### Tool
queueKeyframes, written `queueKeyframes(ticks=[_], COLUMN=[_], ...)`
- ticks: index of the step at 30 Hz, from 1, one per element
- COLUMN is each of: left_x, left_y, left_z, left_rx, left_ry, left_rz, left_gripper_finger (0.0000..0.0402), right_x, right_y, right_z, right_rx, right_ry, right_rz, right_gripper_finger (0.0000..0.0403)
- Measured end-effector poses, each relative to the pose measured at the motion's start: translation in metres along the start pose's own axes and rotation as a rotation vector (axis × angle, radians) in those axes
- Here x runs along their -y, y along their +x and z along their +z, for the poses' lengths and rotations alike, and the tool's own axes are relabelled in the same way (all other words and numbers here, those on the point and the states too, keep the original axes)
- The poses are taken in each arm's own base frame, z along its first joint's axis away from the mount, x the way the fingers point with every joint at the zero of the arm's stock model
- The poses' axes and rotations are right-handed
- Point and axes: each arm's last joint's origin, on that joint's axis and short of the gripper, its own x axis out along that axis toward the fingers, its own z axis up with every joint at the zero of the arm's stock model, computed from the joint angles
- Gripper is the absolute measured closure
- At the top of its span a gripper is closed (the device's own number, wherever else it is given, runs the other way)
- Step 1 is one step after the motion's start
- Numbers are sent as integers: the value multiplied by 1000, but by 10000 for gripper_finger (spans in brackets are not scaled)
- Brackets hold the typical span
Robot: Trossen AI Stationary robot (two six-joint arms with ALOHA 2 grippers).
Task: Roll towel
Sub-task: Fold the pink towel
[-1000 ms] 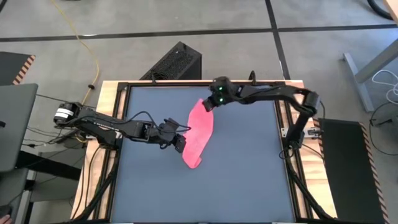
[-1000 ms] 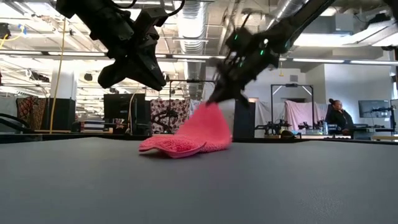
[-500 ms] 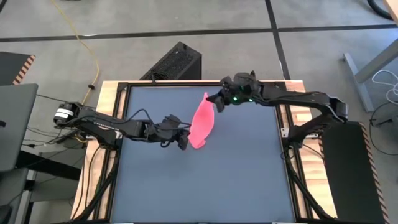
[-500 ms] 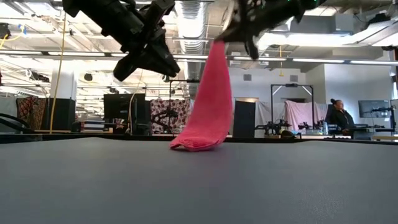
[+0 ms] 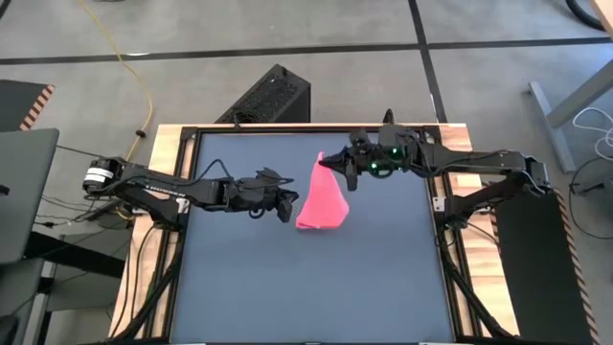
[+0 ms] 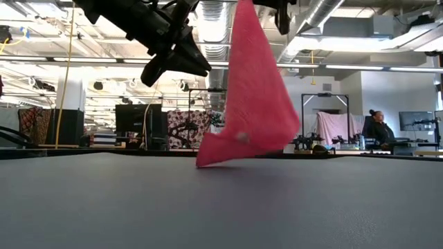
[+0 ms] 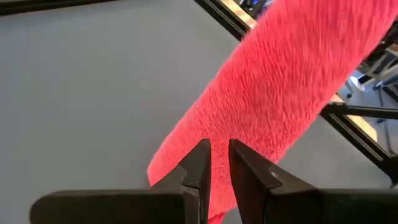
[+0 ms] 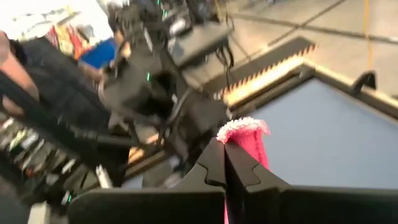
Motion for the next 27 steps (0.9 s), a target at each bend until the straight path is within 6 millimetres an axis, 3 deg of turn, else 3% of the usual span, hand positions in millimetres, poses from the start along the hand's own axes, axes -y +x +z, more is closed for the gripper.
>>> queueKeyframes(ticks=[13,27], left_x=[4,4], left_y=[0,0], left_z=[3,3], left_rx=[3,-4], left_ry=[1,37], left_rz=[-71,-88], left_gripper_finger=[356,356], right_x=[-9,-5], right_y=[-2,-2], right_z=[12,15], right_rx=[115,120], right_ry=[-53,-45], right_rz=[116,105], right_gripper_finger=[394,388])
